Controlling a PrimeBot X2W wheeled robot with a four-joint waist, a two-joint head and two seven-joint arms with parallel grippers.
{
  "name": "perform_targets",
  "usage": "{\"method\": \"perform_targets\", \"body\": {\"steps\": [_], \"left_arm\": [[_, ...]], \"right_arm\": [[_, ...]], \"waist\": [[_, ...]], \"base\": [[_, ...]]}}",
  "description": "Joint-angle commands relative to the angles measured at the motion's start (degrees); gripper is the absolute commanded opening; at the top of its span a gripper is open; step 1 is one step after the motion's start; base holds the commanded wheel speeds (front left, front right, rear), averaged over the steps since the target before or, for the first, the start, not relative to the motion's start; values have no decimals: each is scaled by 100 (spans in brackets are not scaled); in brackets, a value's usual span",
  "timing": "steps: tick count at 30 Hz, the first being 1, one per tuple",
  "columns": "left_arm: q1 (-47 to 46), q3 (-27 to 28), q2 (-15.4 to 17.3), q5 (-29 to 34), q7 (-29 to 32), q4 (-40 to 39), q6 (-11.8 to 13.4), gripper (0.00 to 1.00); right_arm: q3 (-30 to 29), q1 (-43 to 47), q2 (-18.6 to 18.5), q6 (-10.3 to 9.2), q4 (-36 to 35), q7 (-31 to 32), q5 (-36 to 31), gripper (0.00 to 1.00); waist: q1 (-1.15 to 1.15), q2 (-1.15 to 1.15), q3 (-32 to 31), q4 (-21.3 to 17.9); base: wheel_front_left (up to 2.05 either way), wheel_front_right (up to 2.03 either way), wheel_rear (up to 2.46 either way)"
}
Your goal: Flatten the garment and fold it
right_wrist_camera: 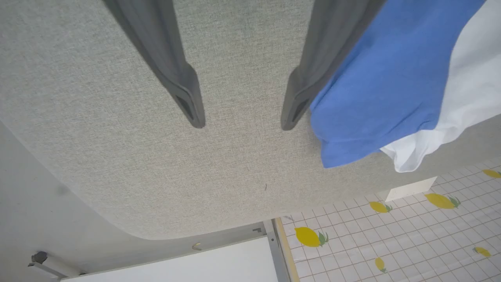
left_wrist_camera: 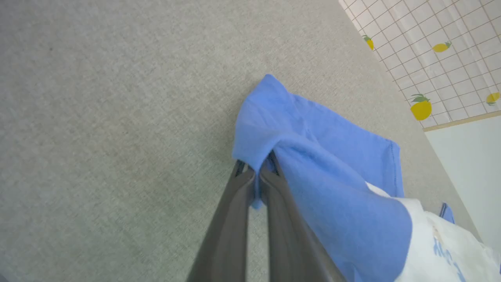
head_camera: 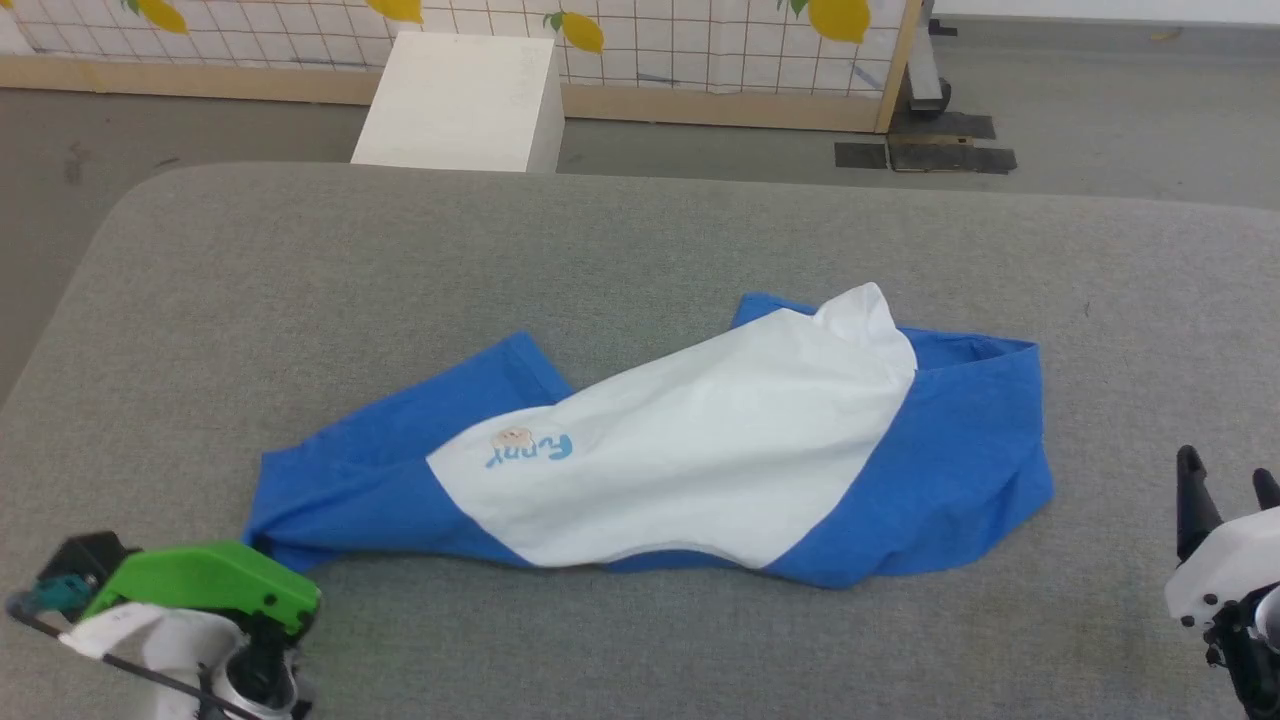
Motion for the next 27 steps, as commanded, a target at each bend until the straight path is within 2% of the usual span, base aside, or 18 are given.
{"method": "perform_targets", "body": {"steps": [1,2,6,9,13,15,18,20,27], "left_arm": [[75,-27,-91,-110,4,-37,-60,70],[93,-32,-128,-147,-26,-74,-122,100],[98,-57,-119,-166,-396,-403,-622,100],[196,-54,41,142,-1040,-694,-990,100],[422,-164,257,1028,-2320,-1031,-1255,100],[518,-314,272,1428,-2750,-1065,-1343,100],[543,-470,152,1801,-2946,-1088,-1425,100],[496,-623,-28,2027,-2990,-1035,-1524,100],[95,-793,-380,2278,-3003,-819,-1853,100]], "right_arm": [[42,23,4,-8,36,-56,26,100],[67,25,4,-8,53,-60,27,100],[241,21,4,-8,107,-88,33,100],[415,-4,4,-8,77,-87,48,100],[752,-137,4,-8,-63,17,52,100],[1003,-288,4,-8,-142,135,10,100],[1481,-632,4,-8,-172,405,-105,100],[2195,-1181,-83,-8,37,904,-211,100],[3560,-2663,-527,-8,1195,2258,-450,100]], "waist": [[0,0,-8,41],[0,0,-14,53],[0,0,-72,67],[0,0,-106,68],[0,0,-72,122],[0,0,-26,168],[0,0,78,237],[0,0,244,321],[0,0,729,655]], "base": [[0,0,0],[0,0,0],[0,0,0],[0,0,0],[0,0,0],[0,0,0],[0,0,0],[0,0,0],[0,0,0]]}}
